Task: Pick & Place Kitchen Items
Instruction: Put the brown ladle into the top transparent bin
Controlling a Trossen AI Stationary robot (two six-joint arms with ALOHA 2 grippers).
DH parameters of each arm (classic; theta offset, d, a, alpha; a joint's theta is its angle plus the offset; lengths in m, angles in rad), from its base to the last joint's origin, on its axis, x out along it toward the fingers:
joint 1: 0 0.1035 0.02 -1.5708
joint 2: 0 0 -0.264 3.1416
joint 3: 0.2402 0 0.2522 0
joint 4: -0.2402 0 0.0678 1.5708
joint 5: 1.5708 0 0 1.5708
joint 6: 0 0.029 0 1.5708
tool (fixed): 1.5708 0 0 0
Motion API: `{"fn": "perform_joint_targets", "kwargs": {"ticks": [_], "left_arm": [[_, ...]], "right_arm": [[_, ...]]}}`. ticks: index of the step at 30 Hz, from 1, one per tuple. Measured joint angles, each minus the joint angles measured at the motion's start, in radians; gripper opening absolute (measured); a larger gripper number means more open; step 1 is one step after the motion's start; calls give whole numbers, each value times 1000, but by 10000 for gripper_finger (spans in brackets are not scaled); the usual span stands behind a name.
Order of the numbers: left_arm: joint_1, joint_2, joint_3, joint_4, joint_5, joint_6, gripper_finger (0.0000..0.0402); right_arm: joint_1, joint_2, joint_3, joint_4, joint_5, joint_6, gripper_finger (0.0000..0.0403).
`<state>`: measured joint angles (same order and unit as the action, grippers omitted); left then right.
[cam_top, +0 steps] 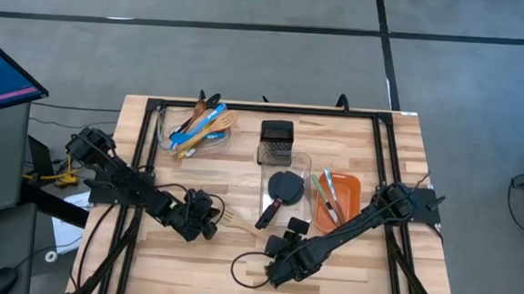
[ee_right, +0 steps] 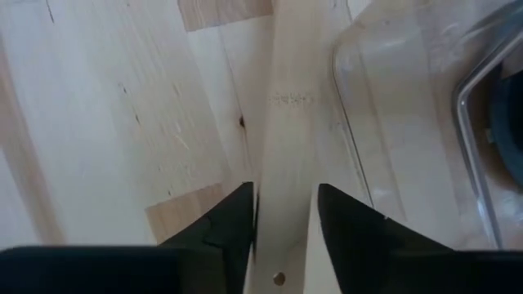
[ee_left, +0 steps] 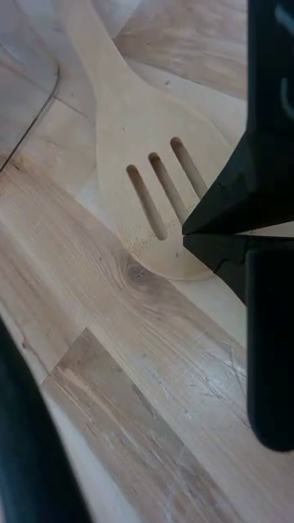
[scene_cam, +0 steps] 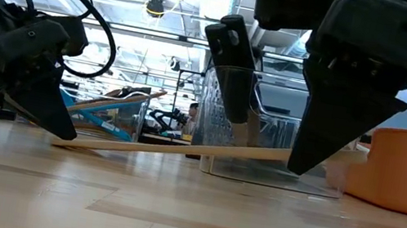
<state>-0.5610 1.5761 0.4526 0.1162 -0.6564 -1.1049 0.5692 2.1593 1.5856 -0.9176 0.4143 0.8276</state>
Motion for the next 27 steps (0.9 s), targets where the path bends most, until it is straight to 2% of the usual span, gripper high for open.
{"fn": "perform_joint_targets", "kwargs": {"ticks": [6, 27], "left_arm": [[0, 0, 0, -1, 0, 0, 2], [0, -30, -2, 2, 11, 26, 3]], "right_arm": [[-2, 1, -1, 1, -16, -12, 75], [29, 4, 18, -38, -12, 43, 73]]}}
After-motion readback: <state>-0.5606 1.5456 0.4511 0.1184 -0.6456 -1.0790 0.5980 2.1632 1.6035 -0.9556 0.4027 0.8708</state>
